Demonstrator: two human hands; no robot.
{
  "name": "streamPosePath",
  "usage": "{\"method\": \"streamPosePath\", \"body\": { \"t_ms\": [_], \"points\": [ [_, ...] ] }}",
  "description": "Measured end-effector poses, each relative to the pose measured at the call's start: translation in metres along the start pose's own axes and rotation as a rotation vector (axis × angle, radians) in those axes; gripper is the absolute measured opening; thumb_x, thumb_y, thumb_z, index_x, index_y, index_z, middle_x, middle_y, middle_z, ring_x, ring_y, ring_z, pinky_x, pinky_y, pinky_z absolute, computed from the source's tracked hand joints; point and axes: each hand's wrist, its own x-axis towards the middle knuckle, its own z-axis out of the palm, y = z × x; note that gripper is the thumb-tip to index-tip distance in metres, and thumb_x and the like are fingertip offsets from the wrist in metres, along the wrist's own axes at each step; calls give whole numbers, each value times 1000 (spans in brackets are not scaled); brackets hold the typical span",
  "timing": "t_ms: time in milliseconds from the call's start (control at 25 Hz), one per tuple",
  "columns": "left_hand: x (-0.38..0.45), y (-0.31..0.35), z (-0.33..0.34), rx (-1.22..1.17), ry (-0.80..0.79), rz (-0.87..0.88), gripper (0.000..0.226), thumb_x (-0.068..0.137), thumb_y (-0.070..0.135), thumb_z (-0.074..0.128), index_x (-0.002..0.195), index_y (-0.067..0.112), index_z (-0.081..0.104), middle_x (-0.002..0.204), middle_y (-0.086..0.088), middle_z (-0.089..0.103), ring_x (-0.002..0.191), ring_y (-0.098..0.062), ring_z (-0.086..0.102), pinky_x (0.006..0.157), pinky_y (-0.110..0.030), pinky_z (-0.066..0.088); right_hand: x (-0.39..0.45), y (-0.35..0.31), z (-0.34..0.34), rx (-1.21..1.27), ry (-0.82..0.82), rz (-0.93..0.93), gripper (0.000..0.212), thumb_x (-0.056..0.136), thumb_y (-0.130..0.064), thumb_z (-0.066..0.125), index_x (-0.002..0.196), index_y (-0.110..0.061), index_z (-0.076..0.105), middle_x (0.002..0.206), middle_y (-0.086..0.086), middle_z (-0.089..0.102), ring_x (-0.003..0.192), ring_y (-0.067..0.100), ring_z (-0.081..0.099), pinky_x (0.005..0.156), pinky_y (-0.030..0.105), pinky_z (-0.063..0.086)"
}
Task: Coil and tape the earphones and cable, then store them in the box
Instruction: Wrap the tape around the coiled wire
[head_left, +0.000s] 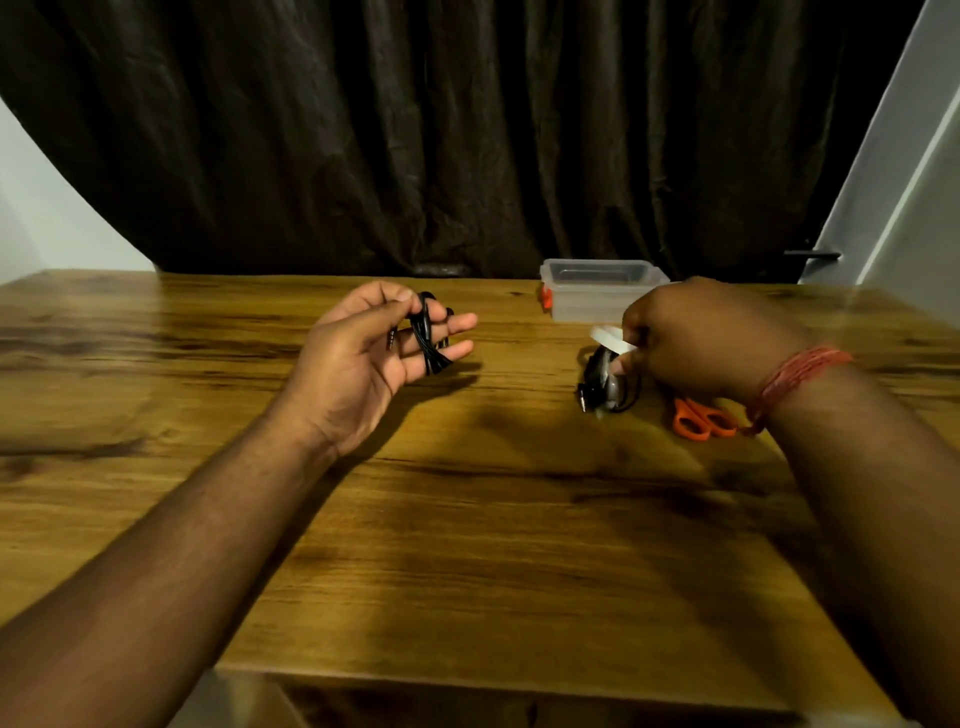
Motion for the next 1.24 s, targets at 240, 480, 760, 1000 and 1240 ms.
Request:
{"method": "streamPosePath", "body": {
  "t_ms": [240, 480, 760, 1000, 1240],
  "points": [
    [-1, 0, 1, 0, 5, -10, 23, 102, 5, 35, 89, 7, 55, 94, -16, 65, 110, -44, 64, 93, -56, 52, 3, -22, 17, 204, -50, -110, 13, 85, -46, 66, 86, -34, 69, 79, -12, 64, 81, 9, 58, 72, 36, 53],
    [-1, 0, 3, 20, 16, -7, 21, 101, 6, 37, 90, 6, 55, 95, -16, 64, 109, -44, 65, 90, -53, 55, 5, -40, 32, 49, 102, -321, 20, 87, -52, 58, 100, -38, 62, 94, -11, 65, 87, 14, 58, 68, 35, 51],
    [0, 0, 0, 4, 4, -8, 21, 102, 5, 36, 90, 5, 54, 94, -16, 64, 111, -45, 64, 92, -54, 53, 5, -31, 13, 637, 174, -117, 14, 81, -36, 74, 86, -25, 69, 65, -5, 61, 56, 9, 56, 59, 31, 48],
    [0, 0, -1, 6, -2, 1, 24, 102, 6, 35, 89, 6, 55, 94, -15, 65, 111, -44, 64, 91, -54, 54, 2, 11, -6, 113, 87, 1, 27, 78, -49, 72, 71, -27, 59, 72, -8, 58, 70, 13, 55, 62, 29, 45],
    [0, -1, -2, 13, -12, 4, 22, 101, 7, 37, 89, 7, 55, 95, -15, 65, 112, -44, 63, 93, -55, 53, 0, -6, 8, -164, -196, -96, 37, 80, -52, 69, 64, -27, 47, 68, -9, 49, 69, 12, 49, 67, 32, 49]
  ]
}}
